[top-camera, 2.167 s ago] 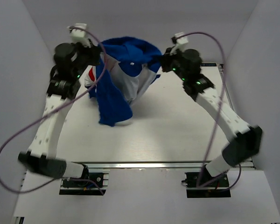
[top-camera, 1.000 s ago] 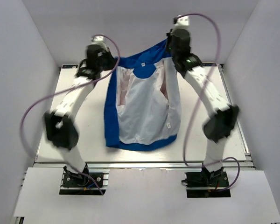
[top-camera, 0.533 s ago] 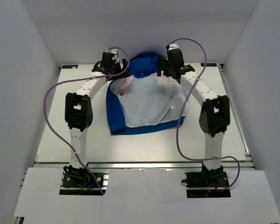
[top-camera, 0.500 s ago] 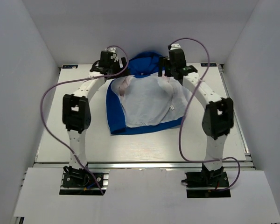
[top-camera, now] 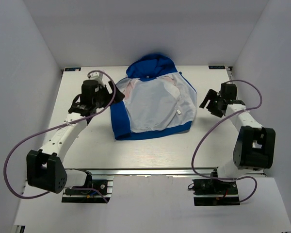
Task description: Zip up the jacket
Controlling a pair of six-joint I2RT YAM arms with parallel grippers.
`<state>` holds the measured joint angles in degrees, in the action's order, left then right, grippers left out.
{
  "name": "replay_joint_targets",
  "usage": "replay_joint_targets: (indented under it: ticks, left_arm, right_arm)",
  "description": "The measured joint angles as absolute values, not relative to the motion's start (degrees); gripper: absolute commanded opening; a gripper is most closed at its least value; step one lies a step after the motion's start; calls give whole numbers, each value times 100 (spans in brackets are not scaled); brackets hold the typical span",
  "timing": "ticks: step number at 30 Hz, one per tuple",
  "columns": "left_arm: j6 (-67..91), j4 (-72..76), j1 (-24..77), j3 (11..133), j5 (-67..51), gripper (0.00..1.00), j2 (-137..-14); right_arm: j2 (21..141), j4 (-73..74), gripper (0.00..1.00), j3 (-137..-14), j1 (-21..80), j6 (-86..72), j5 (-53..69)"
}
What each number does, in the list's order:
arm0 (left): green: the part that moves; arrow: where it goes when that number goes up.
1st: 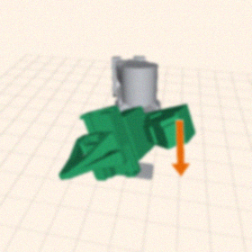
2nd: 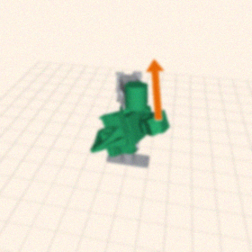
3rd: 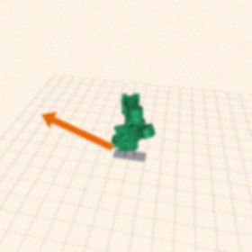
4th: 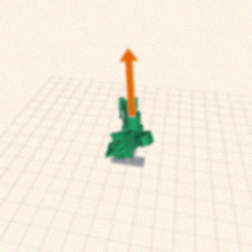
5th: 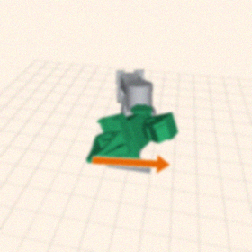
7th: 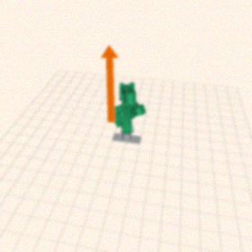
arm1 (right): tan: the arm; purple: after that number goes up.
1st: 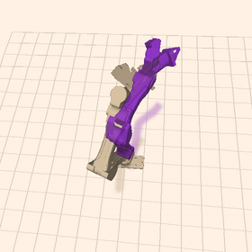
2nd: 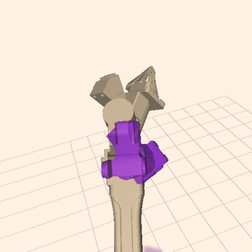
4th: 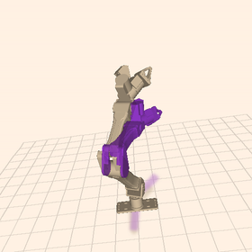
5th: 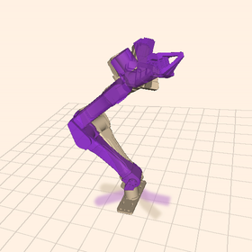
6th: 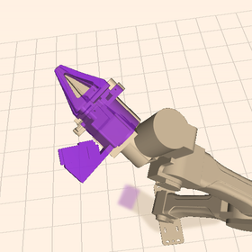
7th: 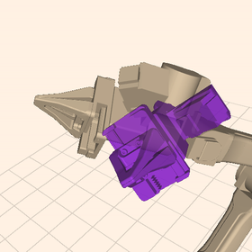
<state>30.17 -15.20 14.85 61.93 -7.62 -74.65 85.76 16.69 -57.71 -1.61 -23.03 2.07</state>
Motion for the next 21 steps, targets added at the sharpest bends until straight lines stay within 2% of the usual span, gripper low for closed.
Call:
replay_joint_targets:
  ticks: [8,11,12,15,21]
  left_arm:
    - [3336,-1855,1485,4860,-947,98,-7391]
    - [3433,-1927,1485,4584,-1050,98,-7389]
    - [3454,-1927,1485,4532,-1079,98,-7384]
    - [3496,-1892,1485,4449,-1142,98,-7367]
    - [3503,-1743,1485,4451,-1208,98,-7356]
  right_arm:
    - [9904,1164,66,-6040,-283,-2519,1092]
    - [10322,1009,47,-6300,-276,-2578,1188]
    - [10436,969,23,-6366,-276,-2602,1210]
    - [10608,891,0,-6458,-276,-2613,1247]
    - [10571,895,0,-6488,-252,-2545,1326]
